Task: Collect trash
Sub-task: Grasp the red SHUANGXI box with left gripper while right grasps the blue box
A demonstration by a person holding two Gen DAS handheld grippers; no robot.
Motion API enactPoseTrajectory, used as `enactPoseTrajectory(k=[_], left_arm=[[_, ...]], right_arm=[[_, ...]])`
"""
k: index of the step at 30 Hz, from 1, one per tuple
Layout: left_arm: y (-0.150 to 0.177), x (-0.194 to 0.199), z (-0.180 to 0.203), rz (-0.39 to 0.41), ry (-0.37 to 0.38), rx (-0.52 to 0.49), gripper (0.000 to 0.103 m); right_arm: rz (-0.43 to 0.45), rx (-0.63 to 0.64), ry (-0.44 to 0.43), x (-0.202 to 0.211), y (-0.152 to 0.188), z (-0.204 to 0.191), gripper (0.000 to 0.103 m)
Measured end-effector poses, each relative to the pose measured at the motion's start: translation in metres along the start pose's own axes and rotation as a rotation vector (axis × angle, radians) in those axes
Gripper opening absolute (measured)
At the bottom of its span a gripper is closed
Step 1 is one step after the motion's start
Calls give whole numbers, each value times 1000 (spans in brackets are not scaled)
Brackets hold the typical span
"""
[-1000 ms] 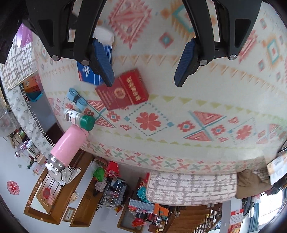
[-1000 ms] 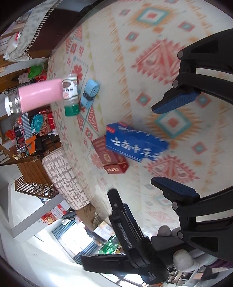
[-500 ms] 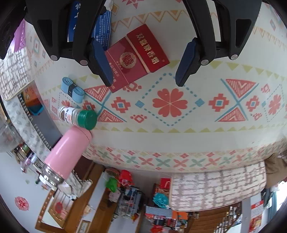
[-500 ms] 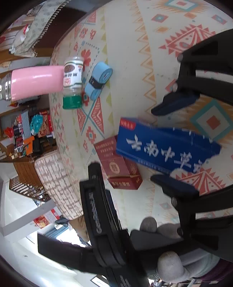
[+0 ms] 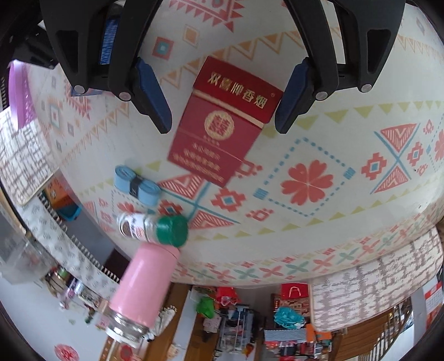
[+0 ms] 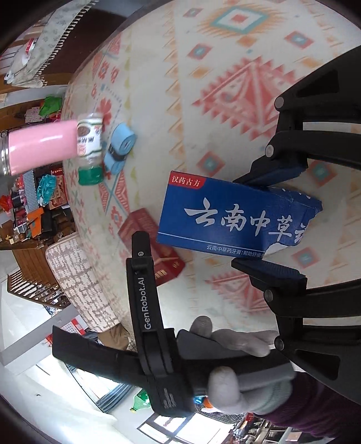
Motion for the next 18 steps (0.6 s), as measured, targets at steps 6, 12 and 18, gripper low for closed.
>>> enactPoseTrajectory(k=[6, 12, 18], left_arm=[[11, -3, 11, -8, -26, -28, 76], [18, -3, 10, 0, -83, 9, 61], [32, 16, 5, 11, -135, 51, 56]], right_arm=[[-5, -28, 9, 19, 19, 12, 53], [-1, -49, 12, 28, 28, 19, 53], [3, -51, 17, 38, 36, 19, 53]])
Point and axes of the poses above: each gripper's, at about its wrist camera, not at the fingertips, and x roughly against the way its jaws point, z to its right, y to its underside, the point moved 9 cm from there along -x, roughly the way its jaws point, and after that the axes turned 8 degrees about x, right-handed, at the moved point
